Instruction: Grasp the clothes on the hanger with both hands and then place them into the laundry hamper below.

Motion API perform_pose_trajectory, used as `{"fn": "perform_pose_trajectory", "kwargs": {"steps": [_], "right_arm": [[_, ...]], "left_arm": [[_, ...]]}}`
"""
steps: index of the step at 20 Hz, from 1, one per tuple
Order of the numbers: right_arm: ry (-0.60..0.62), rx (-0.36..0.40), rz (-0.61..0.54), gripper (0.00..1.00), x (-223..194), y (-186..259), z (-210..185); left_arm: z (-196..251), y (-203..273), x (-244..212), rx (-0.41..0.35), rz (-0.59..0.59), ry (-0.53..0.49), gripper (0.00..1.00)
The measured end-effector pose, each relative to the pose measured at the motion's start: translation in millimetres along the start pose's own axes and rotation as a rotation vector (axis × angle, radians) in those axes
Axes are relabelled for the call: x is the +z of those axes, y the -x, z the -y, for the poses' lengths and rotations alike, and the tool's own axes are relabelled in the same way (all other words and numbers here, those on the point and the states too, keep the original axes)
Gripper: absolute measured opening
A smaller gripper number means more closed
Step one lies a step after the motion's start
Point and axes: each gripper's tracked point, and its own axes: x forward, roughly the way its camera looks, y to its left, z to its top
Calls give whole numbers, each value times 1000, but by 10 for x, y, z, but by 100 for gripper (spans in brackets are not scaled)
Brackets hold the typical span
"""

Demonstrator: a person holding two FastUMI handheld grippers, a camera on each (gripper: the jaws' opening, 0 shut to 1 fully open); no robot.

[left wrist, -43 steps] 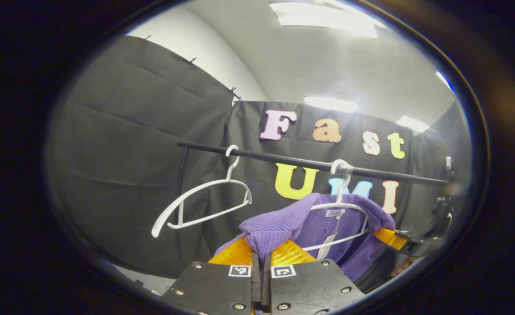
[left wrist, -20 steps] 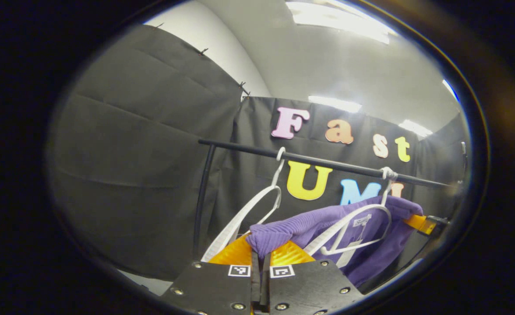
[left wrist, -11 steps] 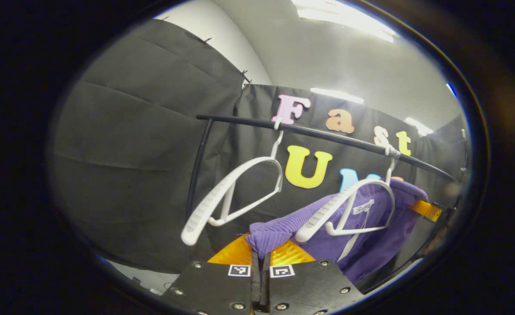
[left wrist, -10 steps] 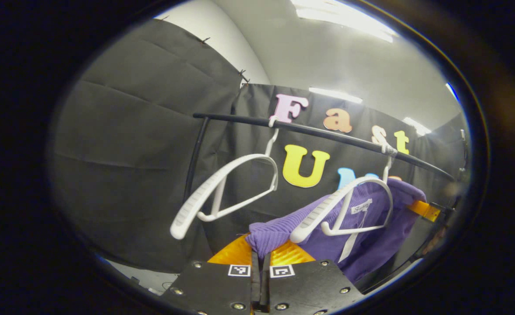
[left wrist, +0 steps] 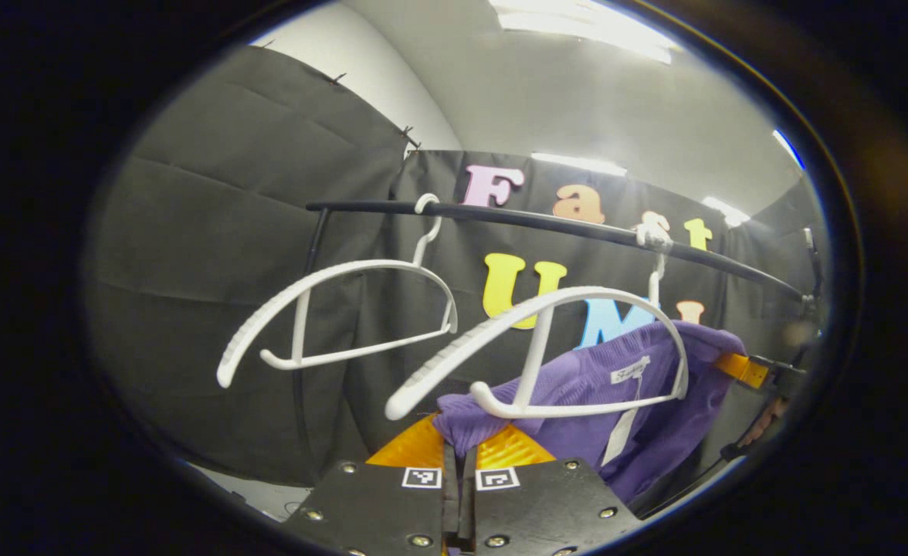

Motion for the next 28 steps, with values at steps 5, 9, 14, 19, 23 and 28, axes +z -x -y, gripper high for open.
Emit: {"fn": "perform_pose_trajectory", "kwargs": {"steps": [5,9,14,19,23,28], "right_arm": [[45,-2,10,0,-59,-136,294],[94,-9,7,0,-147,-201,487],[118,38,-20,0,-345,-213,539],[120,18,-72,0,-618,-172,814],[110,-15,-115,0,-802,-2,963],[97,-46,-224,0,-1274,377,1078]], "left_arm": [[285,-35,-25,23,9,-26,1],[545,-94,-84,35,3,-31,1],[805,-85,-197,36,-15,-49,1],[1150,-139,-353,4,-50,-47,1],[1383,-190,-536,-43,-95,-54,1],[1622,-75,-887,-121,-163,-95,5]]}}
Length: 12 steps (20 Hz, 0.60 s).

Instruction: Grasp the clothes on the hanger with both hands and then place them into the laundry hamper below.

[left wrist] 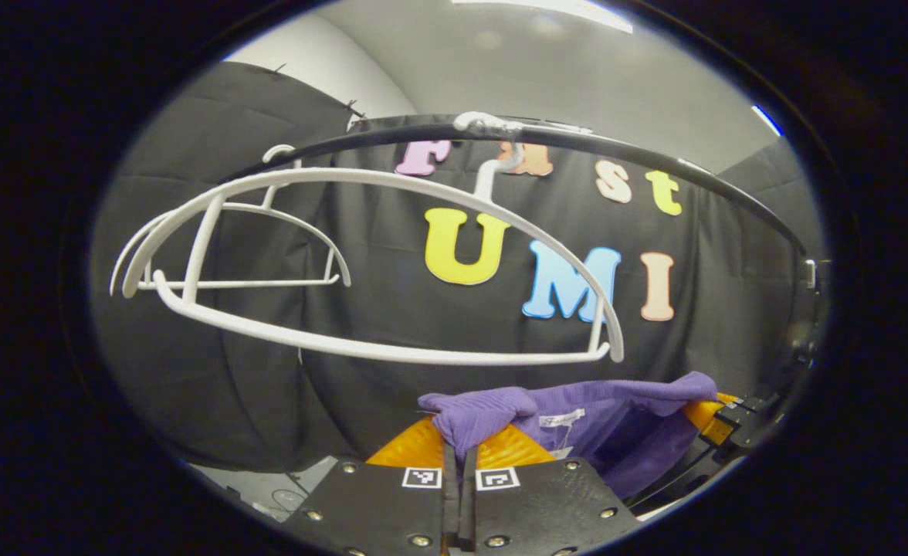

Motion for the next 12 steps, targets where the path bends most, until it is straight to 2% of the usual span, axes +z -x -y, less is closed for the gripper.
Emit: {"fn": "perform_pose_trajectory", "kwargs": {"steps": [2,6,8,9,11,12], "right_arm": [[-13,-10,-39,0,-159,164,13],[-34,-39,-75,0,-305,594,-47],[-27,-52,-77,0,-306,833,-156],[-18,-63,-82,0,-299,956,-204],[-27,-82,-89,0,-307,1222,-316],[-31,-92,-93,0,-307,1337,-386]], "left_arm": [[44,82,-145,-31,-20,-14,1],[31,513,-354,-95,-35,-22,1],[-8,745,-390,-138,-25,-40,5],[-65,840,-431,-158,-30,-48,1],[-193,1047,-496,-193,-37,-58,1],[-283,1146,-526,-204,-40,-62,5]]}}
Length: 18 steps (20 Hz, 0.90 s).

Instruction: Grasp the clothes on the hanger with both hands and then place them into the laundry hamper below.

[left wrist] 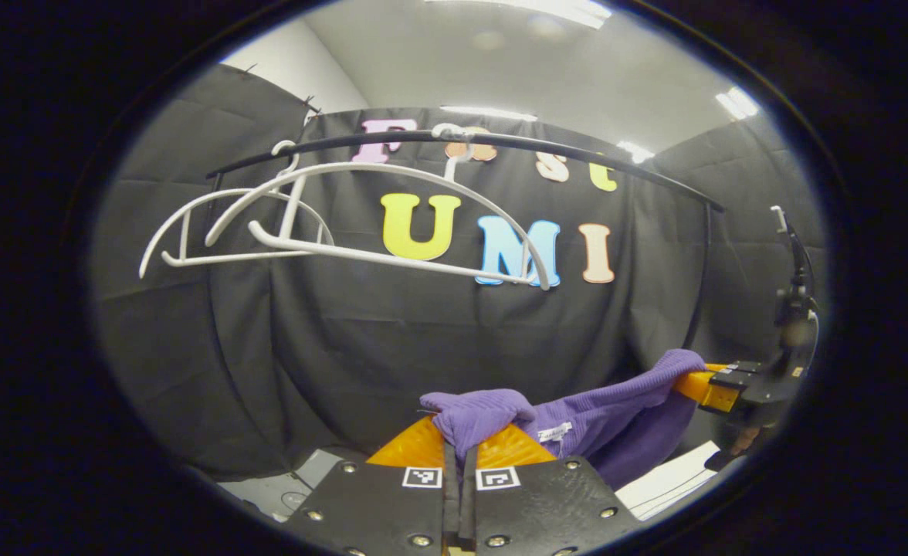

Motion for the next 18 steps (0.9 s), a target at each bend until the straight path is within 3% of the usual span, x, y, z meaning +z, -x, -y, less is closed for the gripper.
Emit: {"fn": "perform_pose_trajectory", "kwargs": {"steps": [1,9,10,12,18], "right_arm": [[1,-10,-8,0,-40,130,-75],[29,-31,-105,0,-649,847,-713],[21,-21,-125,1,-743,906,-816],[9,-4,-165,0,-931,1017,-1006],[-13,41,-362,0,-1746,1106,-1232]], "left_arm": [[-72,115,-55,-9,-6,-4,1],[-799,864,-869,-59,-93,27,5],[-883,913,-1030,-60,-126,26,1],[-992,979,-1314,-59,-182,25,5],[-1128,1022,-2127,-16,-325,13,1]]}}
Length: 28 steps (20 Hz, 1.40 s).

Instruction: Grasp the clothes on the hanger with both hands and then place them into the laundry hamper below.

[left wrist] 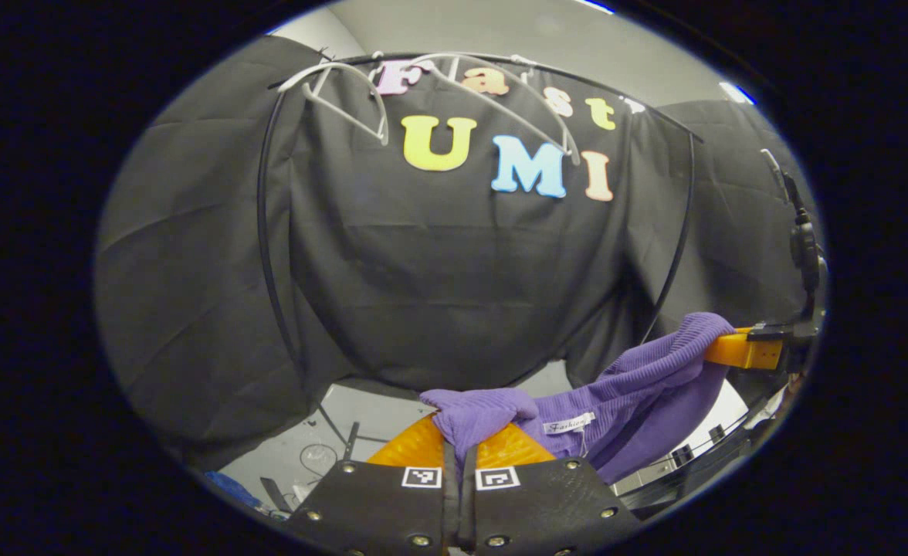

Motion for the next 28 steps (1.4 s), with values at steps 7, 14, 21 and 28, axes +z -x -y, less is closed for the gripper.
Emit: {"fn": "perform_pose_trajectory", "kwargs": {"steps": [7,14,21,28], "right_arm": [[-58,-24,-229,1,-913,-249,71],[-125,-70,-351,1,-1583,-385,107],[-158,-93,-440,1,-2061,-706,72],[-146,-84,-466,2,-2174,-730,27]], "left_arm": [[28,-184,-954,-49,-144,-6,1],[-32,-465,-1763,-60,-294,32,1],[-26,-860,-2194,-63,-365,7,1],[-37,-989,-2266,-45,-400,16,1]]}}
